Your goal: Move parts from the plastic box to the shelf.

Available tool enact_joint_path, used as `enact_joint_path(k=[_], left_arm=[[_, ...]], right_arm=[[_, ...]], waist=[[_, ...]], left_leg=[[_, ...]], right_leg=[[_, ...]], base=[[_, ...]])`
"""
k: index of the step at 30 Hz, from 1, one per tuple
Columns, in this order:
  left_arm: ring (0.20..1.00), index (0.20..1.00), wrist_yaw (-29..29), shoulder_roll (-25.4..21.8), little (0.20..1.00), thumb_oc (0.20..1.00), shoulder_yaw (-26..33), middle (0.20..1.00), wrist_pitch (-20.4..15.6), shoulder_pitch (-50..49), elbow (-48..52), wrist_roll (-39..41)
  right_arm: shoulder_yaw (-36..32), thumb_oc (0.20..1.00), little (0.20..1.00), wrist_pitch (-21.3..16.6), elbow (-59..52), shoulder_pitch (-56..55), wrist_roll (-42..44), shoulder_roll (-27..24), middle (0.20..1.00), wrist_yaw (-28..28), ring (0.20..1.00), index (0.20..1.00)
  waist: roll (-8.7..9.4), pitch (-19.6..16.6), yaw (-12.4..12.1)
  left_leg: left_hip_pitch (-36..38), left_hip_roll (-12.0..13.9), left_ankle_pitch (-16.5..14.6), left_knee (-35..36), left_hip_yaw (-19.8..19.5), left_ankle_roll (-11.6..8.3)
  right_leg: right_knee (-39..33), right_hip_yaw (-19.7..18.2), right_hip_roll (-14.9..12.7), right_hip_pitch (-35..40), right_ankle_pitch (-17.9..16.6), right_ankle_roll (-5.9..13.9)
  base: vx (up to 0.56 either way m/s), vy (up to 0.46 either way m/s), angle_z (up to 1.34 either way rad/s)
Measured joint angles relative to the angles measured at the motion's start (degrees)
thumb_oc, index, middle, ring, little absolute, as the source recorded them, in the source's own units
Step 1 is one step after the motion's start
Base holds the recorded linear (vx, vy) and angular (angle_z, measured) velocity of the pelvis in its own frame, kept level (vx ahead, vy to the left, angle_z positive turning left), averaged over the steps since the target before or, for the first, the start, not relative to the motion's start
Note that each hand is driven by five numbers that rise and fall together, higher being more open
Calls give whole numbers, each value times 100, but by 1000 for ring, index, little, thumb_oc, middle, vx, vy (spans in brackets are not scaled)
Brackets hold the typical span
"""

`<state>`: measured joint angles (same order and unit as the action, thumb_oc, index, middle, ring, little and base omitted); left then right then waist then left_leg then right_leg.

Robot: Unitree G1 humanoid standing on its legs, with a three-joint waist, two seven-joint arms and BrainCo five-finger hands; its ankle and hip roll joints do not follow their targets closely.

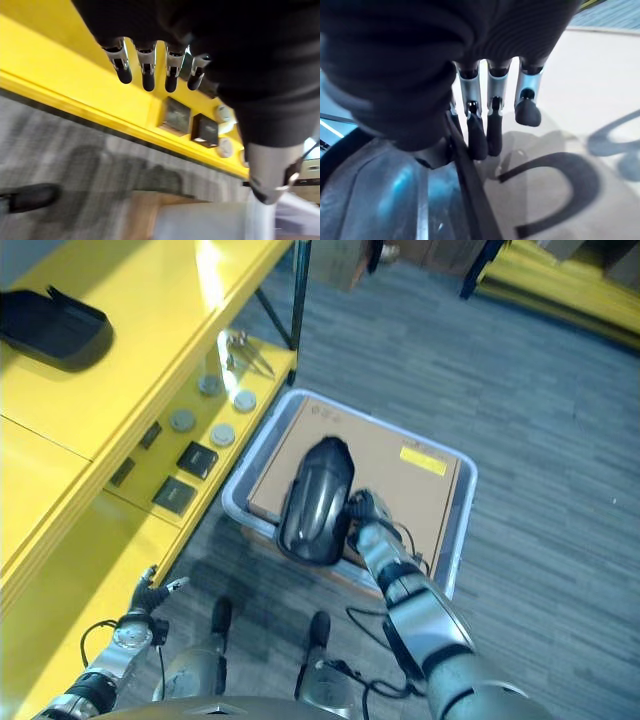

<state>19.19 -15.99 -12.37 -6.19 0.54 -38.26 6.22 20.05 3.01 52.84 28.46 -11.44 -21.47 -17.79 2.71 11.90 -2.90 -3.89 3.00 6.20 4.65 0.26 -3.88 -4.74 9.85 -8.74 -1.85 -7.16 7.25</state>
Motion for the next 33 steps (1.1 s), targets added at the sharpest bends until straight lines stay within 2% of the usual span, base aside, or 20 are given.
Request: enact_joint_path(k=[2,3,4,7,8,12,16,18,23,26,30,33], left_arm=[[1000,1000,-12,-81,1000,1000,116,1000,-85,-81,104,52],[1000,1000,-62,-104,1000,1000,225,1000,-41,-140,419,119],[1000,1000,-91,-101,1000,1000,313,1000,-69,-225,712,150],[1000,1000,-134,-91,1000,1000,316,1000,-96,-254,790,153],[1000,1000,-260,-75,1000,1000,309,1000,-75,-246,1080,295],[1000,1000,-584,-78,1000,1000,57,1000,-78,-244,1665,810],[1000,1000,-1024,-93,1000,1000,-214,1000,-25,5,2163,1106],[1000,1000,-1182,-90,1000,1000,-337,1000,-19,155,2213,1249],[1000,1000,-1851,46,1000,1000,-1070,1000,348,682,2187,2899],[1000,1000,-2124,-46,1000,1000,-1577,1000,569,1188,2177,3575],[1000,1000,-2258,169,1000,1000,-1716,1000,640,1630,2026,3874],[1000,1000,-2242,315,1000,1000,-1722,1000,666,1671,1751,3976]], right_arm=[[-30,200,200,62,-339,-364,5,-72,200,9,200,200],[-415,200,200,127,-1432,-970,-2,-241,200,19,200,200],[-712,200,200,16,-1875,-1279,-27,-292,200,-12,200,200],[-872,200,200,-43,-2051,-1435,-36,-402,200,-72,200,200],[-1147,200,200,-17,-2335,-1577,-165,-460,200,-159,200,200],[-1364,200,200,-36,-2714,-1690,-618,-701,200,-283,200,200],[-1351,200,200,-63,-3348,-1770,-1322,-1052,200,-238,200,200],[-1360,200,200,-100,-3629,-1760,-1520,-1191,200,-234,200,200],[-1256,200,200,-234,-4291,-1689,-2210,-1836,200,-88,200,200],[-785,200,200,-299,-4291,-1541,-2444,-2138,200,82,200,200],[-289,200,200,-439,-4291,-1319,-2534,-2246,200,279,200,200],[11,200,200,-459,-4290,-1155,-2618,-2224,200,317,200,200]], waist=[[11,-197,99],[6,-204,159],[8,-206,171],[8,-385,281],[3,-470,374],[-64,-670,365],[-125,-719,536],[-156,-801,540],[-196,-937,798],[-174,-999,962],[-173,-1073,1016],[-185,-1094,1044]], left_leg=[[54,6,-48,24,40,20],[134,17,-56,25,77,29],[225,25,-68,25,112,26],[415,45,-145,27,157,31],[481,58,-151,28,163,31],[605,79,-176,27,301,39],[816,68,-212,27,325,42],[846,79,-230,28,364,40],[990,90,-264,29,451,45],[1086,136,-308,31,490,19],[1124,193,-338,29,594,-14],[1179,205,-342,30,611,-22]], right_leg=[[-10,-34,2,20,40,-3],[-1,-67,7,85,38,-4],[-1,-112,8,157,36,-7],[-36,-161,8,296,84,-16],[-35,-163,20,402,109,0],[-36,-301,47,415,86,-2],[-37,-327,46,601,107,11],[-37,-370,43,604,133,34],[-35,-474,65,684,125,30],[-37,-544,111,774,160,35],[-37,-611,152,758,196,-26],[-37,-629,191,763,174,4]], base=[[97,-42,-13],[90,-37,-13],[73,-32,-17],[47,-28,-14],[50,-23,-5],[18,-18,-15],[14,-3,-3],[33,-5,-15],[28,-5,-11],[9,-1,-12],[-5,-6,-11],[-15,-5,-3]])
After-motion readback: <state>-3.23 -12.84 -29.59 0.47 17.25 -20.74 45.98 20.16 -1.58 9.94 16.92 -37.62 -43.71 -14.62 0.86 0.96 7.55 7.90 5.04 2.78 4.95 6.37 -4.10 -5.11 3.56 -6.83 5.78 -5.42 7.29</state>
